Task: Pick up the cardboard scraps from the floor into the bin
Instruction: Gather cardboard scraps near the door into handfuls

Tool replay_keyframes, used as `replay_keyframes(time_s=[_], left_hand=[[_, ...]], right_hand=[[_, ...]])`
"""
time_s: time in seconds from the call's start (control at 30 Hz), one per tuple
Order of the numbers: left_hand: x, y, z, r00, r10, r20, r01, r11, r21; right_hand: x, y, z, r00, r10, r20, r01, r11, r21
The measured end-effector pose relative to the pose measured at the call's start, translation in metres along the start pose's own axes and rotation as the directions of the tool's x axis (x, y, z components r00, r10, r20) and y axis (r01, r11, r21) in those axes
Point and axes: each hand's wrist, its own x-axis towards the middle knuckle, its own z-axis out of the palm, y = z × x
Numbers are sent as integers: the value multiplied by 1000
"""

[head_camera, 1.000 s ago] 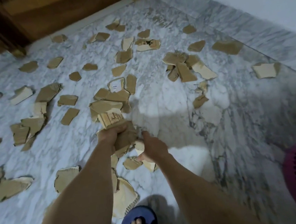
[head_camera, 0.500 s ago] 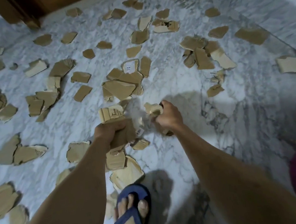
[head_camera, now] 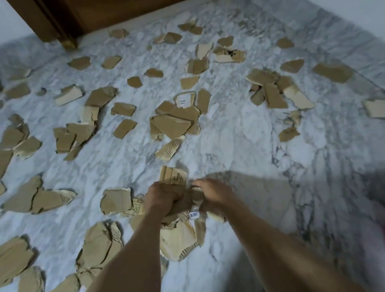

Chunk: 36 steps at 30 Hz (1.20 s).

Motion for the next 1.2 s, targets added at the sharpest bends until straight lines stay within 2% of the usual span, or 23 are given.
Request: replay_keyframes(time_s=[0.13, 0.23, 0.33, 0.4, 0.47, 0.5, 0.53, 0.6, 0.67, 0.7, 0.73, 0.83, 0.93, 1.03, 1.1, 1.2], left_hand=[[2, -9, -17, 1000, 29, 13, -25, 978, -207], [5, -15, -40, 999, -35, -24, 25, 943, -332], [4, -27, -60, 998, -69, 8, 69, 973, -222], [0, -37, -65, 993, -94, 69, 102, 986, -133], [-3, -48, -60, 989, -96, 115, 94, 995, 24], [-5, -54, -55, 989, -89, 121, 78, 993, 88], [-6, -59, -51, 990, -89, 106, 77, 990, 115], [-10, -61, -45, 996, -73, 47, 67, 990, 127], [-10, -63, -42, 999, -49, -15, 51, 980, 191], [-12, -62, -41, 998, -49, -43, 57, 974, 218], [-12, -63, -39, 997, -57, -60, 69, 971, 231], [-11, -64, -36, 995, -74, -73, 90, 965, 248], [-10, -63, -37, 996, -73, -48, 81, 975, 208], [-13, -61, -39, 995, -94, -21, 95, 994, 60], [-11, -62, -40, 990, -138, -9, 138, 990, -38], [-5, -64, -44, 984, -168, 52, 172, 981, -86]], right_hand=[[16, -8, 8, 999, 1, -40, -8, 985, -174], [17, -13, 11, 997, 24, -68, -39, 975, -217], [14, -15, -2, 990, 70, -121, -89, 983, -159], [15, -18, -20, 978, 147, -146, -148, 989, -1], [14, -23, -37, 978, 193, -82, -168, 956, 240], [10, -28, -40, 984, 177, -4, -166, 935, 314], [5, -34, -39, 985, 149, 92, -171, 929, 328], [-6, -45, -19, 951, 107, 292, -169, 966, 197], [-16, -48, 21, 916, 176, 361, -236, 963, 128], [-21, -47, 39, 919, 217, 330, -255, 964, 75], [-25, -46, 56, 939, 201, 278, -208, 978, -7], [-33, -50, 82, 989, 11, 150, 23, 975, -223], [-32, -56, 84, 997, -74, -16, 64, 940, -334], [-30, -59, 87, 999, -44, -29, 33, 952, -305], [-31, -61, 91, 999, -11, -51, -1, 975, -223], [-31, -64, 91, 996, 78, -31, -82, 981, -178]])
